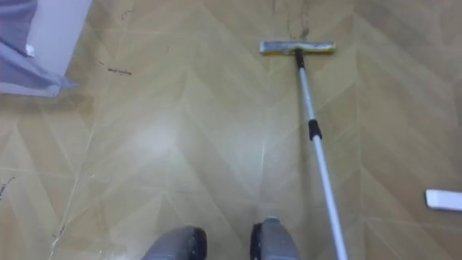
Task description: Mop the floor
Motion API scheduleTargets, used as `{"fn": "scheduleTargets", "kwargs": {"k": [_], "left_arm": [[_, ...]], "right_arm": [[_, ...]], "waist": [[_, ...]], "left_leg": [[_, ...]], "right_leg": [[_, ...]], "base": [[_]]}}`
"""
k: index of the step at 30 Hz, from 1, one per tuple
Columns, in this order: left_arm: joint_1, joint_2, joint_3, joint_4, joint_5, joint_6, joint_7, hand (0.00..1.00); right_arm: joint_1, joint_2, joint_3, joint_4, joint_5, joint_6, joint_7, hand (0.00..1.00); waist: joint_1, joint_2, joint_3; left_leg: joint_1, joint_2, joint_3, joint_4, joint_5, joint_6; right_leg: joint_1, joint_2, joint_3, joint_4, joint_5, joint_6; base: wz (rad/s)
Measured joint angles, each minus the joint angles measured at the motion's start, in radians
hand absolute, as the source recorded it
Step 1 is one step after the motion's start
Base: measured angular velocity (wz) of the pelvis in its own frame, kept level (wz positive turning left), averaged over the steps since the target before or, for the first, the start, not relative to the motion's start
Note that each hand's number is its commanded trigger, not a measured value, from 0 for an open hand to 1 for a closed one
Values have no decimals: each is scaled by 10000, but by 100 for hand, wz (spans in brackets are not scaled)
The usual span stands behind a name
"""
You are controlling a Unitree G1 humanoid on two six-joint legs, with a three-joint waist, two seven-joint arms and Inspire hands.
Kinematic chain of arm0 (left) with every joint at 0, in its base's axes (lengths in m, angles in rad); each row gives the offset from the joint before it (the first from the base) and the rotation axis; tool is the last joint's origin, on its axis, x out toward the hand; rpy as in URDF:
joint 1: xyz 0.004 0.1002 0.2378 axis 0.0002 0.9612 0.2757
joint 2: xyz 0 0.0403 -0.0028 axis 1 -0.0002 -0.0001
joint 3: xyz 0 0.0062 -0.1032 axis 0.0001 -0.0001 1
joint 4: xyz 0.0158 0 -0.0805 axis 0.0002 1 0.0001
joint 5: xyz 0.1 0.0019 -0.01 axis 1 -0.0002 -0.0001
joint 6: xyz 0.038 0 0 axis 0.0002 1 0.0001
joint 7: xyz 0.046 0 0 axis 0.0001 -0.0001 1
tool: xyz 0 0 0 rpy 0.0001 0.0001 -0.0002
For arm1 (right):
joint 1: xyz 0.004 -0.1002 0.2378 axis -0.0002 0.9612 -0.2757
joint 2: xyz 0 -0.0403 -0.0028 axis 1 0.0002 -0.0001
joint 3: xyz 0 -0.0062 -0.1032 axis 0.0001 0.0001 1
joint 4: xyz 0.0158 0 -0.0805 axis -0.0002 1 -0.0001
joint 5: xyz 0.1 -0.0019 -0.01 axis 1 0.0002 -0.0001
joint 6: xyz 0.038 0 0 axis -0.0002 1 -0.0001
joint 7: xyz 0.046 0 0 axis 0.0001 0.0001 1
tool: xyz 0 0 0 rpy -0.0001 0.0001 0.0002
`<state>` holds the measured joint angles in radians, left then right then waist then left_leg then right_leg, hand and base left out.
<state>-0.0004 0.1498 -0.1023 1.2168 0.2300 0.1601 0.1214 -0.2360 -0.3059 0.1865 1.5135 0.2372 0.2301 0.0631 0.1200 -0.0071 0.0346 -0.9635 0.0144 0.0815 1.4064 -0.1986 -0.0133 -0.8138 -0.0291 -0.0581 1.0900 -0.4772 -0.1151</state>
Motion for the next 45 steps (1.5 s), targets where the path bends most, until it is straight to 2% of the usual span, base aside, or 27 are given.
{"fn": "scheduleTargets", "kwargs": {"k": [1,3,4,5,6,7,9,11,12,14,16,18,20,24,25,26,29,31,33,35,36,38,39,41,43,44,45], "left_arm": [[12,25,-2,-18,-6,-1,-72,0],[121,73,0,-191,2,-7,-274,0],[211,96,3,-210,8,-4,-424,0],[250,104,1,-172,39,22,-564,0],[258,95,-6,-182,44,3,-627,0],[274,57,1,-183,45,-56,-678,0],[176,40,6,-191,67,-134,-677,0],[182,4,65,-306,68,-213,-621,0],[204,13,79,-362,69,-228,-585,0],[178,-28,110,-535,57,-321,-428,0],[183,-39,57,-569,58,-371,-395,0],[276,-47,0,-586,58,-357,-374,0],[558,-93,17,-602,46,-234,-380,0],[732,-57,21,-591,-32,-40,-373,0],[730,-28,-11,-603,-72,4,-358,0],[737,-20,-14,-647,-288,88,-358,0],[678,1,-13,-763,-430,127,-406,0],[514,64,-7,-828,-427,113,-443,0],[648,164,-8,-921,-412,51,-515,0],[886,228,17,-959,-376,88,-768,0],[920,230,25,-950,-375,90,-857,0],[865,150,35,-959,-247,88,-1084,0],[866,137,46,-926,-243,76,-1122,0],[668,69,230,-871,-213,-22,-1124,0],[702,59,211,-941,-219,-145,-1104,0],[702,8,201,-996,-218,-148,-1037,0],[694,-16,198,-1007,-228,-158,-1005,0]], "right_arm": [[-343,-9,145,-73,264,1,59,100],[-503,-3,252,-301,727,-5,222,100],[-467,26,299,-367,901,-32,355,100],[-278,44,319,-355,996,-78,502,100],[-132,11,314,-345,995,-117,567,100],[190,-136,315,-303,980,-129,632,100],[767,-429,380,-214,966,-151,642,100],[1760,-547,270,-205,694,-158,493,100],[1900,-501,252,-205,677,-157,473,100],[2163,-241,235,-219,677,-160,417,100],[2300,85,180,-217,685,-161,244,100],[2422,406,157,-217,677,-139,125,100],[2464,552,10,-234,549,9,141,100],[1924,421,-172,-269,360,315,73,100],[1515,327,-172,-162,313,329,15,100],[1037,204,-169,40,267,324,-19,100],[-88,-198,-93,1,478,314,2,100],[-410,-350,-117,-106,861,232,125,100],[-704,-354,-111,-207,1384,179,297,100],[-396,-217,-117,-391,1903,12,641,100],[-247,-187,-118,-389,1978,-6,721,100],[491,-247,-110,-235,1934,-32,850,100],[701,-285,-102,-183,1909,-42,871,100],[1597,-360,-66,117,1495,-105,891,100],[2145,-310,-99,89,1296,-105,873,100],[2437,-246,-54,88,1307,-109,877,100],[2553,-189,-31,81,1323,-108,843,100]], "waist": [[156,-73,37],[222,-122,31],[222,-36,3],[146,-59,-32],[93,-48,-51],[79,3,-74],[-15,57,-86],[-254,450,-255],[-318,510,-291],[-559,779,-215],[-701,885,-223],[-724,869,-216],[-724,826,-194],[-566,691,-145],[-562,654,-121],[-487,655,-123],[-83,346,-11],[57,193,-7],[314,110,-4],[257,165,-117],[195,150,-135],[147,177,-148],[121,187,-152],[-157,363,-187],[-416,599,-286],[-601,805,-269],[-646,871,-287]], "left_leg": [[-204,-32,-68,-1332,-273,-24],[-25,-114,-108,-3853,-260,-21],[256,-183,-121,-5122,-27,215],[542,-367,-87,-5208,-19,547],[679,-445,-52,-5234,-156,757],[858,-492,121,-5232,-457,1203],[1085,-833,213,-5062,-899,1373],[1513,-1035,199,-4847,-1481,1719],[1621,-1086,162,-4873,-1583,1735],[2029,-1173,105,-5000,-1813,1835],[2397,-1176,112,-5199,-1977,1834],[2836,-1163,116,-5329,-2201,1769],[3369,-1136,50,-5186,-2679,1598],[3787,-954,-65,-4597,-3076,1161],[3563,-765,-15,-3788,-2954,942],[3206,-513,30,-2718,-2614,492],[2177,-237,-21,-1091,-1518,154],[1595,-191,13,-2293,-1689,323],[1225,-215,44,-4105,-1563,175],[1357,-377,-16,-5299,-757,634],[1523,-447,16,-5371,-752,727],[1895,-527,323,-5364,-1054,1247],[1944,-610,342,-5326,-1146,1337],[2277,-904,403,-5129,-1650,1554],[2555,-1014,353,-5093,-1987,1648],[2750,-1066,222,-5105,-2192,1660],[2832,-1065,224,-5161,-2239,1678]], "right_leg": [[171,46,2,52,-208,31],[651,69,-2,-35,-539,199],[1073,78,-3,-165,-817,284],[1503,-64,8,-348,-1001,519],[1702,-114,3,-492,-1069,628],[1939,-248,39,-669,-1110,736],[1689,-460,290,283,-697,1169],[1175,-533,612,1857,676,1472],[1020,-503,648,2037,758,1545],[163,-432,805,1860,714,1539],[-256,-399,772,580,726,1530],[-334,-437,703,-1043,931,1401],[-253,-526,374,-2027,1607,1172],[315,-626,-36,-1576,1373,828],[399,-558,-138,-1298,1051,743],[515,-483,-254,-1021,752,663],[639,-155,-81,-627,286,477],[723,-110,-67,-647,212,392],[902,-21,-53,-753,72,413],[1497,-92,-10,-998,-256,643],[1620,-156,-8,-1069,-294,762],[1902,-424,65,-1050,-429,922],[1883,-480,115,-816,-394,971],[1612,-680,367,552,211,1444],[1366,-746,380,1257,871,1548],[1219,-718,416,1627,1199,1543],[1115,-742,429,1612,1176,1541]], "base": [[-5],[4],[15],[20],[26],[19],[19],[17],[-10],[-14],[-9],[-10],[-2],[8],[17],[10],[-1],[19],[-3],[4],[15],[8],[8],[18],[3],[-7],[-12]]}}
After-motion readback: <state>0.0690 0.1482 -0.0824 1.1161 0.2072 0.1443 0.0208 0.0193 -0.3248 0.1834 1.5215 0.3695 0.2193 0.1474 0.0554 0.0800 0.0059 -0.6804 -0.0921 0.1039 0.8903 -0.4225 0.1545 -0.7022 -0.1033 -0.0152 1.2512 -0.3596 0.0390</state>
